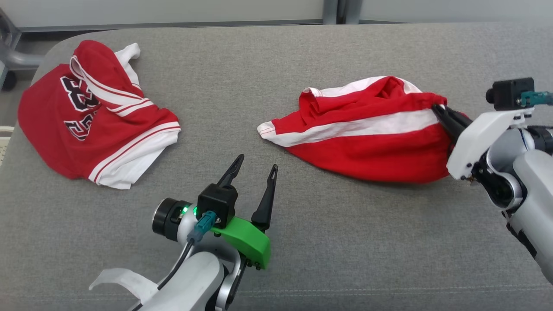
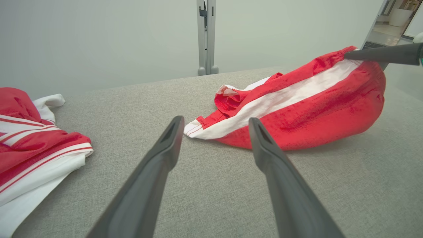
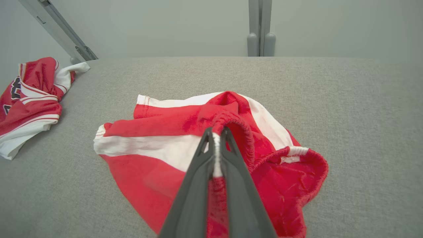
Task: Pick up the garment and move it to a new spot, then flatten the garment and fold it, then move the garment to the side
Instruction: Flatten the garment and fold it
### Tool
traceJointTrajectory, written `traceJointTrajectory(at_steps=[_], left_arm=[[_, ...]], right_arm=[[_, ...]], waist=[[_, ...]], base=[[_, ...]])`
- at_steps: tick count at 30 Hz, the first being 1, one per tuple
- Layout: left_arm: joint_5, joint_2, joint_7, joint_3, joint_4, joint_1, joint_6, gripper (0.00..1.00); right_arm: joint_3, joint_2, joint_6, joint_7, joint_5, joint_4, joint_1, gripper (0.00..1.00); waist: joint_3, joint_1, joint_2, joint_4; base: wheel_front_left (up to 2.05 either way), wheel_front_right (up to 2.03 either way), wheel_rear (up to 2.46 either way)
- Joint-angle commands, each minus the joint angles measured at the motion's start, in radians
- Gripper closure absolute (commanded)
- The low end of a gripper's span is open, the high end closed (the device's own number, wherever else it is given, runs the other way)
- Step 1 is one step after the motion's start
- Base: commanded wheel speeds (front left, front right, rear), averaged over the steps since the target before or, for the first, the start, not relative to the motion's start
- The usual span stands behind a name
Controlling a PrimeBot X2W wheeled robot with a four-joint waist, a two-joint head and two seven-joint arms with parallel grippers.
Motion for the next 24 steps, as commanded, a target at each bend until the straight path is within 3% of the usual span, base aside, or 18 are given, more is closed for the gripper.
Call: traceJointTrajectory(at_steps=[1,11,24], left_arm=[[0.0,0.006,0.003,0.001,-0.005,0.009,0.007,0.0],[-0.006,0.027,0.023,-0.008,-0.024,0.023,0.015,0.0],[-0.005,0.035,0.041,-0.027,-0.039,0.021,0.014,0.0]], right_arm=[[-0.004,-0.004,0.0,-0.008,0.012,-0.001,0.02,1.0],[-0.049,-0.01,0.0,-0.03,0.107,0.01,0.189,1.0],[-0.081,-0.046,0.0,0.058,0.13,0.136,0.139,1.0]], waist=[[0.001,0.0,0.0,-0.029],[-0.015,0.0,0.0,-0.084],[-0.012,0.0,0.0,-0.075]], base=[[0.0,0.0,0.0],[0.0,0.0,0.0],[0.0,0.0,0.0]])
